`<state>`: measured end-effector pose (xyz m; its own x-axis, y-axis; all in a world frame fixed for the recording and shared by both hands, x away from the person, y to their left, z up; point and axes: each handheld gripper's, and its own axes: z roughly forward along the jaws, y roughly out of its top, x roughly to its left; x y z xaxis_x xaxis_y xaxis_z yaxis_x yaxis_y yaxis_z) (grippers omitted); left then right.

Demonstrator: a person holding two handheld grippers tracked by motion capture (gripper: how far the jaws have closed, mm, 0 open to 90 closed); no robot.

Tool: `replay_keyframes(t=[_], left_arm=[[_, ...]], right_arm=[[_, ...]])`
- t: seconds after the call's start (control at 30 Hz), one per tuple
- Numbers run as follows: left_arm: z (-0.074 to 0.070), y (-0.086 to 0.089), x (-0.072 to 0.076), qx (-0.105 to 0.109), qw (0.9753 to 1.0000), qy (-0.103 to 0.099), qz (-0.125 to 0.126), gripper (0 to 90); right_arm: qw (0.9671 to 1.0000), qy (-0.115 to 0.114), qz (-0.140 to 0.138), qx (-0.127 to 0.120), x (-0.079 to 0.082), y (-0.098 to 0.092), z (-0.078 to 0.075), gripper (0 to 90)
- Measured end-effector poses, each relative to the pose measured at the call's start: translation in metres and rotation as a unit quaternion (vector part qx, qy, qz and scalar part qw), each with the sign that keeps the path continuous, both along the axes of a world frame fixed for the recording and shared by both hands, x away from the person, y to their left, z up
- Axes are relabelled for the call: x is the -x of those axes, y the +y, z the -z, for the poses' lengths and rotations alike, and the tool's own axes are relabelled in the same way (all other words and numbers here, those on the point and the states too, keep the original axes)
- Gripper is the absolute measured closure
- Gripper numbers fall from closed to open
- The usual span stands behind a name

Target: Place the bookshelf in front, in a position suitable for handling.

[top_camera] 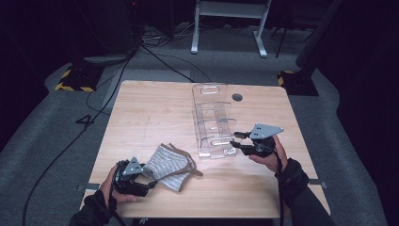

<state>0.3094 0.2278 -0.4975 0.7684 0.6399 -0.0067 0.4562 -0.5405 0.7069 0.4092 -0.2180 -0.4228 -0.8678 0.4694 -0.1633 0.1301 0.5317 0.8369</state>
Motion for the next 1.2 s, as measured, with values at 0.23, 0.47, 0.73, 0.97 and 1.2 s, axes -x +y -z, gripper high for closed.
replay_keyframes(t=[0.23,0.47,0.73,0.97,1.2], left_arm=[[-0.012,-0.004,0.006,0.023,0.9994,-0.019,0.017,16.3],[-0.017,-0.025,0.009,0.021,0.9983,-0.033,0.042,16.5],[-0.024,-0.042,0.007,0.033,0.996,-0.05,0.067,19.9],[-0.021,-0.06,0.004,0.018,0.9947,-0.056,0.084,24.7],[-0.015,-0.065,0.001,-0.013,0.9934,-0.05,0.103,52.4]], right_arm=[[0.9999,-0.001,-0.013,0.002,0.004,0.007,-0.001,63.6],[0.9996,0.0,-0.027,0.002,0.007,0.014,-0.001,67.0],[0.9994,-0.001,-0.031,0.011,0.012,0.03,-0.003,71.6],[0.9991,-0.002,-0.04,0.012,0.014,0.036,-0.003,76.0],[0.999,-0.008,-0.042,0.012,0.016,0.047,-0.003,82.2]])
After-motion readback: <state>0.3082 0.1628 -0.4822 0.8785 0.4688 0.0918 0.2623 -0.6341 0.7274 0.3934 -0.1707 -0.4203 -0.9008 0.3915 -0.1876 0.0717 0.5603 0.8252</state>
